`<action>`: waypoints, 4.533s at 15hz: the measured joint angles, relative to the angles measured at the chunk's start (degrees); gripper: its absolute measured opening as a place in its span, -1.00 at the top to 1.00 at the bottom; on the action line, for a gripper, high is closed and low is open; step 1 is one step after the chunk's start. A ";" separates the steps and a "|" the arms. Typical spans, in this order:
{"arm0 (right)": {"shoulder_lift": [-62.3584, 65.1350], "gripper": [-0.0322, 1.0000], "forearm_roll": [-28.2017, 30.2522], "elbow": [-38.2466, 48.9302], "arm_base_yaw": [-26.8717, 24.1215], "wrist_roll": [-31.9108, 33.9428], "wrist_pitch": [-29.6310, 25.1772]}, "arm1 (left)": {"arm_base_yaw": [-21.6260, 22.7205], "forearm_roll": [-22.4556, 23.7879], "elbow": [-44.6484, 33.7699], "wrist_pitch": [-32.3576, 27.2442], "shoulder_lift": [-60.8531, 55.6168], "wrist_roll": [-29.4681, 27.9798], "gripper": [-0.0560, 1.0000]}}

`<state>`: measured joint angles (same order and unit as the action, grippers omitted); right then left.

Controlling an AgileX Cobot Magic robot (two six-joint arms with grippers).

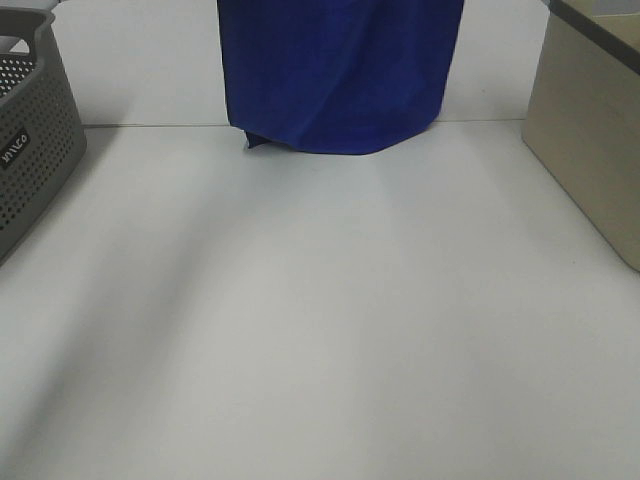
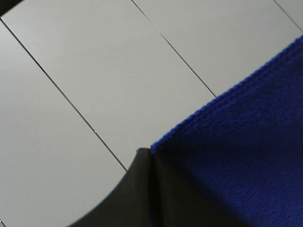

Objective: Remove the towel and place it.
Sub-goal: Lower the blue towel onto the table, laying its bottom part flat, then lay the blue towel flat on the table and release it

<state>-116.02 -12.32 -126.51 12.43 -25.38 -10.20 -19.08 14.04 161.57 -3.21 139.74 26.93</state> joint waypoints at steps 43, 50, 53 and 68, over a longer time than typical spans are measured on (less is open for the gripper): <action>58.33 0.91 -13.81 61.48 0.80 16.84 -59.30 | -4.76 -31.80 -90.58 -64.29 -73.68 -17.48 0.89; 63.60 0.91 -18.62 82.39 0.80 20.00 -59.01 | -4.76 -40.57 -111.78 -64.06 -74.20 -15.24 0.89; 63.60 0.91 -19.94 90.41 0.80 21.37 -59.01 | -4.76 -44.06 -118.37 -63.54 -74.20 -15.07 0.89; 45.03 0.91 -19.31 98.89 0.74 24.06 -58.38 | -4.76 -50.59 -123.82 -60.91 -53.63 -9.45 0.89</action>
<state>-70.99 -31.63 -27.62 13.18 -1.32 -68.58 -23.84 -36.55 37.76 -64.11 86.12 17.48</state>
